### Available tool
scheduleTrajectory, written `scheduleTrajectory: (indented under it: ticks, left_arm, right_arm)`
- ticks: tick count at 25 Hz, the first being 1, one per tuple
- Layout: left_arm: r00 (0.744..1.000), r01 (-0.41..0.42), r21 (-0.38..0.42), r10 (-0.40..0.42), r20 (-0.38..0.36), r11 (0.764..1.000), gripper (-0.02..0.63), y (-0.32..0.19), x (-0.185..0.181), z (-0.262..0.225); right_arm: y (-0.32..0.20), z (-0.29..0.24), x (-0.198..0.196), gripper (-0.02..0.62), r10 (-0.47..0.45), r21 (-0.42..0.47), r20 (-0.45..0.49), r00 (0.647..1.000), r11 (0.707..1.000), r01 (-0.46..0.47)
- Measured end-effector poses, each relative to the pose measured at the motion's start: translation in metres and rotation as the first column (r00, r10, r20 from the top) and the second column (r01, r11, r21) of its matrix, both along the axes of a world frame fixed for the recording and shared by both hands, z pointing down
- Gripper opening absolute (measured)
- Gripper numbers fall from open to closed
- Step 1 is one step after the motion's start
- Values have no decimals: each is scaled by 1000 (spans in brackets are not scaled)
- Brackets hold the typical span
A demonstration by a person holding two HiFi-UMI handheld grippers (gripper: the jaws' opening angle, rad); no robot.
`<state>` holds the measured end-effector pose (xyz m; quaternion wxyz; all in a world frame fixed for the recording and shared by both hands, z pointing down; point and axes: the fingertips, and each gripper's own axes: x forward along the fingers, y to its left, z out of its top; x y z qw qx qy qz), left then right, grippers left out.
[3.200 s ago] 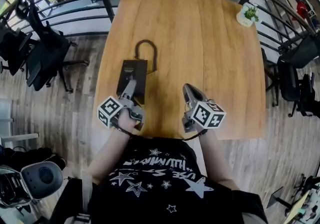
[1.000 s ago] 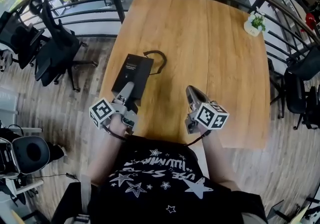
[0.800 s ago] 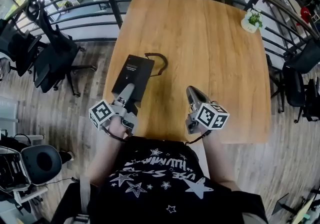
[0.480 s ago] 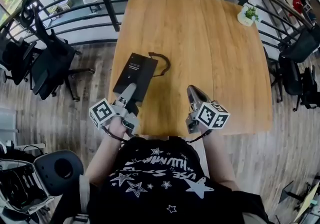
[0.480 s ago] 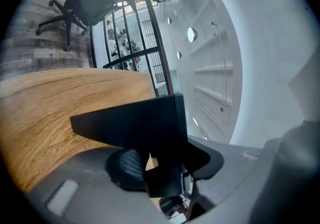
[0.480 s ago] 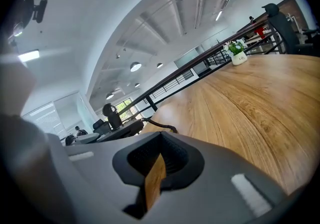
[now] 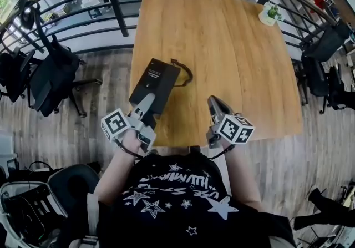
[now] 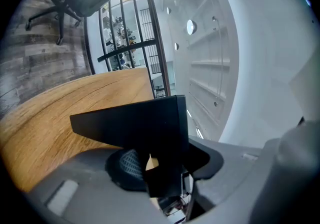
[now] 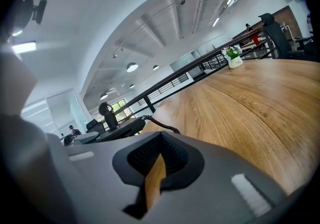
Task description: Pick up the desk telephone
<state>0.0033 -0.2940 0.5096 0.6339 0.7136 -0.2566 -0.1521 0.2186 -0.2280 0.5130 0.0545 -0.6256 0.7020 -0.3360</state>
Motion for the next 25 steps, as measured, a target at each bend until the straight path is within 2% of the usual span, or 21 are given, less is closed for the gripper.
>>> scheduleTrajectory:
  ticks: [4, 9, 15, 20, 25]
  left_arm:
    - [999, -31, -4, 31, -31, 999, 196, 1, -10, -1]
    - [996, -87, 25, 87, -16, 996, 195, 3, -34, -2]
    - [990, -141, 20, 141, -27, 990, 195, 14, -55, 1]
    - [987, -153, 21, 154, -45, 988, 195, 31, -56, 2]
    - [987, -153, 34, 154, -33, 988, 195, 50, -49, 2]
  right_arm:
    - [-2, -4, -18, 0, 14, -1, -12, 1000, 1000, -14]
    - [-2, -9, -53, 0, 35, 7, -21, 999, 999, -34]
    - [20, -11, -85, 0, 115, 13, -14, 993, 993, -115]
    - [54, -16, -92, 0, 156, 16, -12, 988, 988, -156]
    - [83, -12, -83, -2, 163, 13, -8, 987, 987, -163]
